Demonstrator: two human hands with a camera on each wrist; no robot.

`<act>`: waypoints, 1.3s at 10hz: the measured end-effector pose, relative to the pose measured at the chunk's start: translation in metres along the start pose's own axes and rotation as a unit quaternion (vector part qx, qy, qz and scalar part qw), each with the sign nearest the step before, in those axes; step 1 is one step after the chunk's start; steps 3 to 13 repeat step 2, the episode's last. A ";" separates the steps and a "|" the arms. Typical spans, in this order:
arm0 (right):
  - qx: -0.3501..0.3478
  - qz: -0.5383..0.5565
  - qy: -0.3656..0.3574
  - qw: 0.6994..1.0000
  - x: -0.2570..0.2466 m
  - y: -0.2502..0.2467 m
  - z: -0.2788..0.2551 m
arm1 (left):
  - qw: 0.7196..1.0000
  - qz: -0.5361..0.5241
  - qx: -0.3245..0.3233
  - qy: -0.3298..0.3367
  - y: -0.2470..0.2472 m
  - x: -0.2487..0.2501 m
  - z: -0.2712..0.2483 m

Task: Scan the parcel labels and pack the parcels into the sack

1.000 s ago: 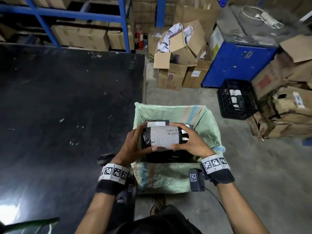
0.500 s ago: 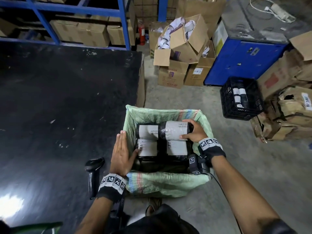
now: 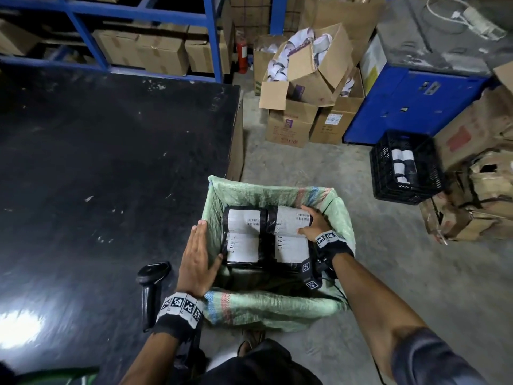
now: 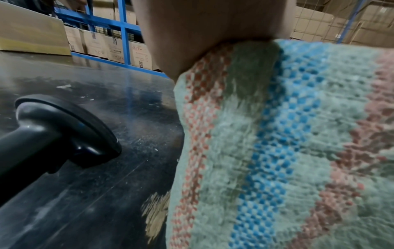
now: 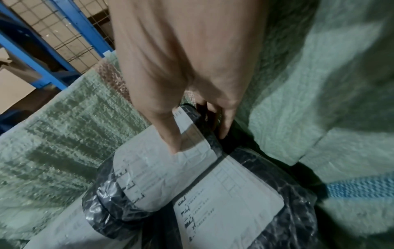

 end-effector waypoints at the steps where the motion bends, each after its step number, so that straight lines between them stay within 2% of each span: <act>1: 0.007 -0.035 0.010 0.999 -0.007 -0.002 -0.010 | 1.000 -0.011 -0.007 0.004 -0.003 0.001 -0.003; 2: 0.027 -0.058 0.011 0.998 -0.015 -0.004 -0.011 | 1.000 -0.009 -0.013 0.003 -0.006 0.005 -0.001; 13: 0.027 -0.058 0.011 0.998 -0.015 -0.004 -0.011 | 1.000 -0.009 -0.013 0.003 -0.006 0.005 -0.001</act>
Point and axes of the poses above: each hand's wrist, its own z-axis towards the middle knuckle, its own y-axis out of the palm, x = y × z, the point moved 4 cm from there along z, towards the middle knuckle, and after that the axes turned 8 degrees about x, right-handed, at the moved point
